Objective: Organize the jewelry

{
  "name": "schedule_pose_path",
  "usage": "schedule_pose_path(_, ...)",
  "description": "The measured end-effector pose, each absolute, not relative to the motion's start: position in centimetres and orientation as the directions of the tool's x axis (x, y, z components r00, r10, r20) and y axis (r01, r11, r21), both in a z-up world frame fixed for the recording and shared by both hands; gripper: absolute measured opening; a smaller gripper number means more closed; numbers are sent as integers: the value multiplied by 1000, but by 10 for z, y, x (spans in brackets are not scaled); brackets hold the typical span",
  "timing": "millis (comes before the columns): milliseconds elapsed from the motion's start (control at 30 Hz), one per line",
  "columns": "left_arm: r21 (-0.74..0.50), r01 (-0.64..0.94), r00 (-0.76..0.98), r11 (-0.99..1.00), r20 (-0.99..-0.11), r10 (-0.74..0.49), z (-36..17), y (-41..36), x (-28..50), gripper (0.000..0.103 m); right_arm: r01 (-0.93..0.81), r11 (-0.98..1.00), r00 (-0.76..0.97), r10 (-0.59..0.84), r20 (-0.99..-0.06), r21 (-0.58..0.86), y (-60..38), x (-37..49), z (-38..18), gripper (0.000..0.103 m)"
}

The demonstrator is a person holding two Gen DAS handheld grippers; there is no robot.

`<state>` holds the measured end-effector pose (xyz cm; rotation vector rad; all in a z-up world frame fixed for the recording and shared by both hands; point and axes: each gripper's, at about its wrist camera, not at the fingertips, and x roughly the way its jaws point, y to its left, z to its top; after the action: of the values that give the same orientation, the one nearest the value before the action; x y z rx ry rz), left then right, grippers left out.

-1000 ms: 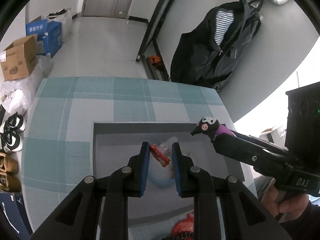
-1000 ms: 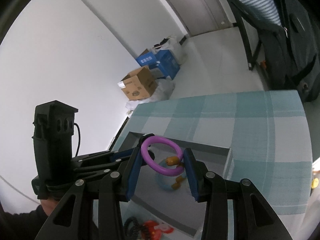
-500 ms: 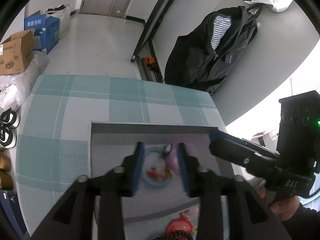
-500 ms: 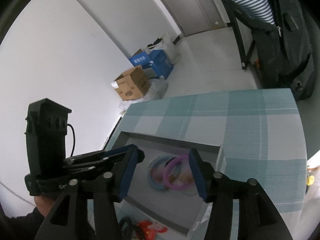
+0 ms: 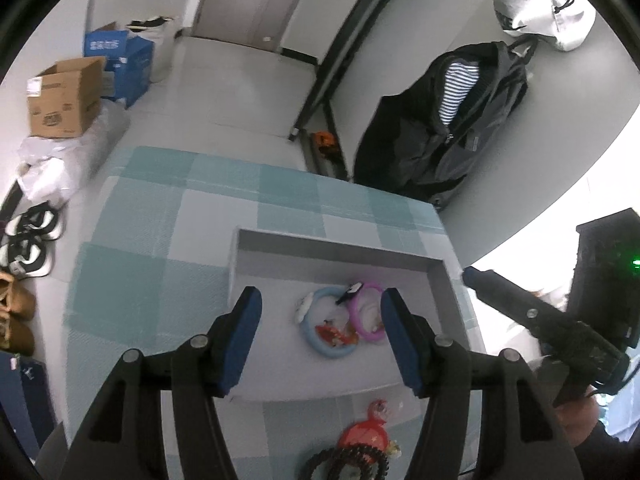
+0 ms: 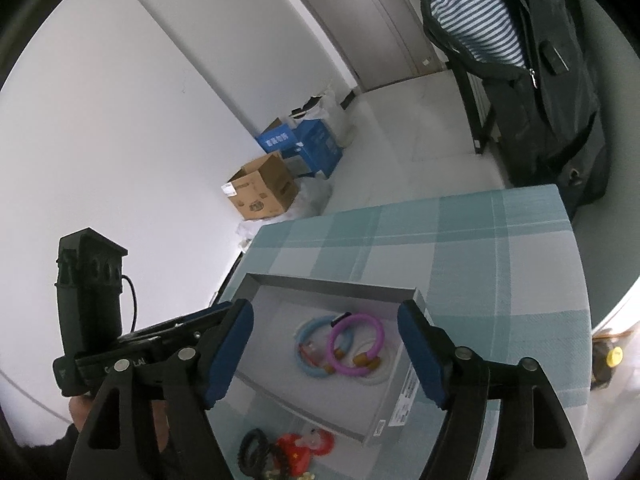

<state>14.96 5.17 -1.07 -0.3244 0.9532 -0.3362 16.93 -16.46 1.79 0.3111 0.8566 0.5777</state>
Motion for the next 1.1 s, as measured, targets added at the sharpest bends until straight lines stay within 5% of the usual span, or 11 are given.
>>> schedule_pose_path(333, -260, 99, 611, 960, -746, -265, -2, 40, 111, 57, -401, 806, 535, 592, -602, 436, -165, 145, 27, 88)
schedule_pose_path(767, -211, 66, 613, 975, -763, -206, -8, 32, 73, 59, -421, 810, 525, 585, -618, 409, -164, 108, 24, 100)
schedule_pose_path(900, -203, 48, 607, 978, -772, -190, -13, 33, 65, 72, -411, 812, 507, 581, -636, 414, -163, 97, 17, 101)
schedule_pose_path(1100, -209, 28, 580, 978, -793, -186, -27, 35, 57, 72, -413, 805, 453, 587, -670, 426, -156, 86, 3, 101)
